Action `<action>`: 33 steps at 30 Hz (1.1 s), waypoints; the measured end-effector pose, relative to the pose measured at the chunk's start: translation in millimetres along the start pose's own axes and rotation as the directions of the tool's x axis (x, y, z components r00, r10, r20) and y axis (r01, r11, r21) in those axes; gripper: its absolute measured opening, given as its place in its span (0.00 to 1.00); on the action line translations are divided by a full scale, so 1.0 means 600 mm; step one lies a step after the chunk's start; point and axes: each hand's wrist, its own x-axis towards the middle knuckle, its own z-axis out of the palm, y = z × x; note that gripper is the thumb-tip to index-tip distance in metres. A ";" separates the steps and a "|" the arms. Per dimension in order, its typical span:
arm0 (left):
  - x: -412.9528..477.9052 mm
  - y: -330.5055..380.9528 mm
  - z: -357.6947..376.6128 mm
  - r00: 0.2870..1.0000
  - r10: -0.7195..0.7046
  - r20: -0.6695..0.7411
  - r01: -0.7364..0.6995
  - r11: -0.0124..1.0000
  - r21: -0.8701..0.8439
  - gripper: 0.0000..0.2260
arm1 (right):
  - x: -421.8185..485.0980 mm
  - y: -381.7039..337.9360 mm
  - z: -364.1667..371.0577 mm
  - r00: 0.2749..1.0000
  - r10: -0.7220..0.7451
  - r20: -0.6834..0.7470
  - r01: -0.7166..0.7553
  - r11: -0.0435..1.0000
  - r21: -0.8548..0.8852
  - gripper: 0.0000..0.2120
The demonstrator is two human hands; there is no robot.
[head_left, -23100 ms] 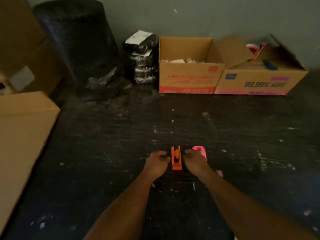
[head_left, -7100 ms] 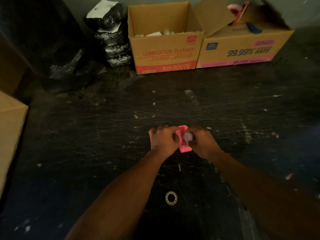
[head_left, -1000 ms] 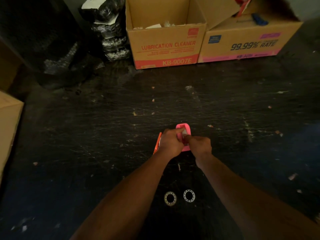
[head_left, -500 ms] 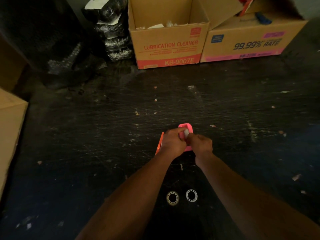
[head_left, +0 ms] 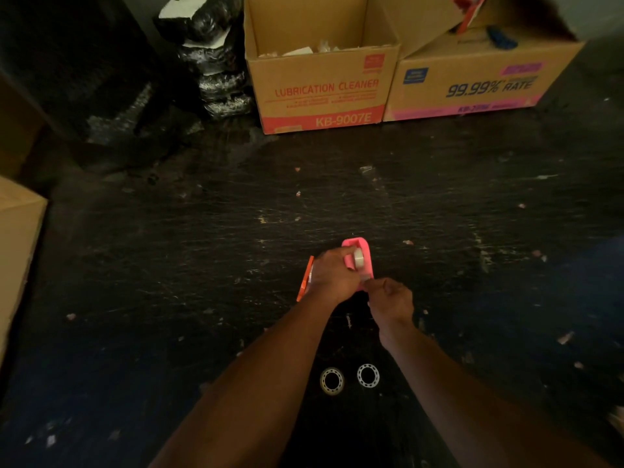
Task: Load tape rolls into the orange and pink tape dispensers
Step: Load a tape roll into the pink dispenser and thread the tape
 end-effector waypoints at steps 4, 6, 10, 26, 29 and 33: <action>0.004 -0.002 0.000 1.000 -0.007 0.001 0.007 1.000 0.018 0.24 | -0.006 -0.008 -0.005 1.000 0.011 -0.005 -0.012 0.998 -0.060 0.11; 0.004 0.000 0.000 1.000 -0.010 0.004 0.010 1.000 0.023 0.25 | -0.008 -0.018 -0.008 1.000 0.022 0.000 -0.022 0.996 -0.081 0.09; 0.002 -0.001 -0.004 1.000 -0.008 0.010 0.009 1.000 -0.024 0.24 | 0.002 -0.028 -0.016 0.999 0.036 0.041 -0.030 0.990 -0.137 0.10; -0.025 -0.087 -0.082 0.926 -0.256 -0.278 0.235 0.966 -0.107 0.17 | -0.049 -0.061 0.008 0.837 -0.533 0.125 0.544 0.782 -0.304 0.09; -0.029 -0.102 -0.082 0.924 -0.303 -0.234 0.267 0.948 -0.173 0.17 | -0.058 -0.060 0.051 0.901 -0.349 0.259 0.405 0.890 -0.210 0.13; -0.035 -0.106 -0.075 0.948 -0.295 -0.118 0.259 0.932 -0.255 0.15 | -0.057 -0.050 0.079 0.904 -0.271 0.330 0.342 0.923 -0.178 0.16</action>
